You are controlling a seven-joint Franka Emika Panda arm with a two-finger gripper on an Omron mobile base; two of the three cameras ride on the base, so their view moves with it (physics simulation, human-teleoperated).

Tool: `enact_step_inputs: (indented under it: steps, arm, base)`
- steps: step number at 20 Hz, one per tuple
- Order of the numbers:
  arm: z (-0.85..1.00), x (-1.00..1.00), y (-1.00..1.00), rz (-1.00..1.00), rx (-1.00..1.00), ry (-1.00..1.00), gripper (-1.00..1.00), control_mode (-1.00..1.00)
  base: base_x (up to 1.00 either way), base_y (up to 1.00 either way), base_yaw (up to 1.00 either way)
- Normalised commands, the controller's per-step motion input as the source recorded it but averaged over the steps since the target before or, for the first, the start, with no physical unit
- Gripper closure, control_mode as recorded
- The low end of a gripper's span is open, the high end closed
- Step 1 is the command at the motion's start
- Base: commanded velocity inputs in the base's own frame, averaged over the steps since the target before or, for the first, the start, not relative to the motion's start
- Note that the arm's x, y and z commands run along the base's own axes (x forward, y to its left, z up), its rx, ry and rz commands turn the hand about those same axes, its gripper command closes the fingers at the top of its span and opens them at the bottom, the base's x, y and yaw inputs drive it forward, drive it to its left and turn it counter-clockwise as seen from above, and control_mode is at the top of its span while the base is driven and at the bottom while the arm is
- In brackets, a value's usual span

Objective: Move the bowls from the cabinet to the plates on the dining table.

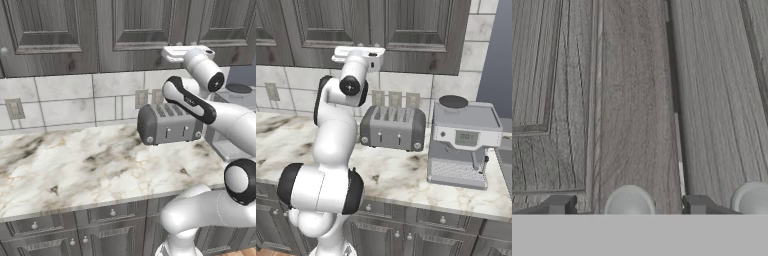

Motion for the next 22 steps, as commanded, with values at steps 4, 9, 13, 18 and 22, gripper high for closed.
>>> enact_step_inputs:
  steps: [4,9,13,18,22]
  arm:
    - [0.00,0.05,0.01,0.00,0.00,0.02,1.00,-1.00]
    - [0.00,0.00,0.00,0.00,0.00,0.00,1.00,-1.00]
    - [0.00,0.00,0.00,0.00,0.00,0.00,1.00,-1.00]
    - [0.00,-0.01,0.00,0.00,0.00,0.03,1.00,-1.00]
    - [0.00,-0.22,0.00,0.00,0.00,0.05,1.00,-1.00]
  base:
    - [0.00,0.00,0.00]
    - [0.00,0.00,0.00]
    - [0.00,0.00,0.00]
    - [0.00,0.00,0.00]
    - [0.00,0.00,0.00]
